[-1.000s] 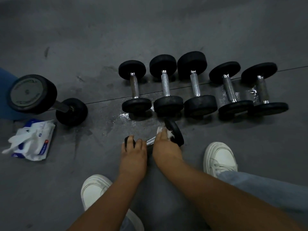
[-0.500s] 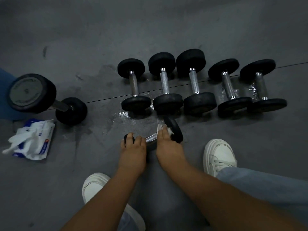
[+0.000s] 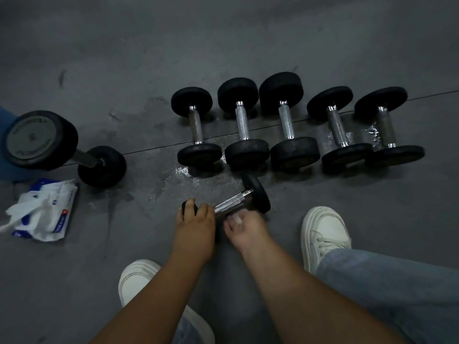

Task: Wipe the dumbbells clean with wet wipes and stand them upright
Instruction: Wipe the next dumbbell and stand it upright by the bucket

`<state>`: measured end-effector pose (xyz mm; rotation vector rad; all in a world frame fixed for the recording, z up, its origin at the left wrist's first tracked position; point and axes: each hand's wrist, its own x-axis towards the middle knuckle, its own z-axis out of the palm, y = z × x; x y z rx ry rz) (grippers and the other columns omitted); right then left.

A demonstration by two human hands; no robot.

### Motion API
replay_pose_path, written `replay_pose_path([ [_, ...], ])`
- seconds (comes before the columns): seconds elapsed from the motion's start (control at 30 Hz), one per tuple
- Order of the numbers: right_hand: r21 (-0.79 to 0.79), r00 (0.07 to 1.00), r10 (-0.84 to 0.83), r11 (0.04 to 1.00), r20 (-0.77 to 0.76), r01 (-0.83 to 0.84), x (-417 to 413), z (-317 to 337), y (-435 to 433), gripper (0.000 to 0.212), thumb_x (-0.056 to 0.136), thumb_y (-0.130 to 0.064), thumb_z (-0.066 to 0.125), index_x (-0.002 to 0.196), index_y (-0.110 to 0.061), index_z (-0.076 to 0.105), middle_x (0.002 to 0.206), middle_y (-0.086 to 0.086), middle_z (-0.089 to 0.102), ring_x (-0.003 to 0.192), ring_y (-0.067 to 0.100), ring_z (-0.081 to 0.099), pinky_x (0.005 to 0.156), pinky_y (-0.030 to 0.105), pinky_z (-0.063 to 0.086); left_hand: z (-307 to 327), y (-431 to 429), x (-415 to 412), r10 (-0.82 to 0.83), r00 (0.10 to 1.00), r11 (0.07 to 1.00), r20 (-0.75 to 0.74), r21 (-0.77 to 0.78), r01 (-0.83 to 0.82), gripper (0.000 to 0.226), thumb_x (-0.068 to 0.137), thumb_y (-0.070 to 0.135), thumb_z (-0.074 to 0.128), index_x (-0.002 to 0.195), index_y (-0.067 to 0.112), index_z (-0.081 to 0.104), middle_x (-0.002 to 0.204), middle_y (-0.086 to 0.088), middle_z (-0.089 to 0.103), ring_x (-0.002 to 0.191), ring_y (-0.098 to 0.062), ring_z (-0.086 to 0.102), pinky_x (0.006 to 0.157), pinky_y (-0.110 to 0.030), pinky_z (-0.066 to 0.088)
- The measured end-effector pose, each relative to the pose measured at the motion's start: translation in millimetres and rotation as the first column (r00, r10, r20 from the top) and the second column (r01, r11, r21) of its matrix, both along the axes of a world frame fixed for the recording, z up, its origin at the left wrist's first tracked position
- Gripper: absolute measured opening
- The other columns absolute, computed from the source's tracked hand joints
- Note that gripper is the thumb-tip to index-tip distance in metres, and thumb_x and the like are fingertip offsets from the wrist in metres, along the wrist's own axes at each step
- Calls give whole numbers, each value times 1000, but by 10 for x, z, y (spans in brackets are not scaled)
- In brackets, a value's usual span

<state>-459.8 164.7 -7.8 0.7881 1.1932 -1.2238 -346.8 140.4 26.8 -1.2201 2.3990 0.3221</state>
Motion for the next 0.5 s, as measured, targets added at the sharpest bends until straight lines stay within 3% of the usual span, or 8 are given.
replay_pose_path([
  [0.13, -19, 972, -162, 986, 171, 167, -128, 207, -186, 20, 92, -4, 33, 88, -5, 53, 110, 12, 56, 131, 27, 44, 111, 37, 28, -8, 34, -3, 1, 1000, 1000, 3, -16, -1, 53, 92, 23, 50, 143, 13, 39, 144, -3, 43, 144, -38, 20, 115, -46, 24],
  [0.23, -24, 983, -156, 987, 99, 159, -83, 323, -77, 31, 92, -1, 30, 109, -4, 55, 141, 7, 44, 142, 18, 27, 116, 35, 15, -10, 62, -13, 19, 999, 1000, 30, -20, -19, 51, 85, 21, 59, 134, 12, 48, 134, -4, 51, 139, -39, 29, 110, -48, 31],
  [0.3, -26, 990, -133, 991, 54, 135, -115, 271, -74, 29, 93, 2, 30, 97, -7, 57, 120, 6, 54, 123, 18, 47, 106, 33, 33, -75, 78, 4, 13, 1000, 999, 14, -41, -13, 50, 73, 17, 68, 121, 9, 59, 120, -8, 61, 128, -42, 43, 100, -50, 42],
  [0.37, 3, 991, -131, 991, 17, 131, -156, 206, -144, 28, 94, 4, 34, 78, -9, 52, 89, 7, 57, 84, 19, 55, 75, 27, 42, -116, 86, 26, -6, 1000, 998, 3, -59, 6, 47, 70, 13, 68, 116, 8, 62, 115, -10, 64, 124, -43, 47, 94, -51, 46],
  [0.5, 78, 991, -67, 994, -116, 76, -75, 154, -122, 19, 100, -8, 41, 93, -13, 58, 78, 1, 56, 72, 11, 56, 59, 19, 44, -80, 70, 8, 12, 999, 999, 35, -45, -11, 50, 79, 16, 63, 128, 10, 56, 128, -8, 58, 133, -42, 40, 101, -51, 40],
])
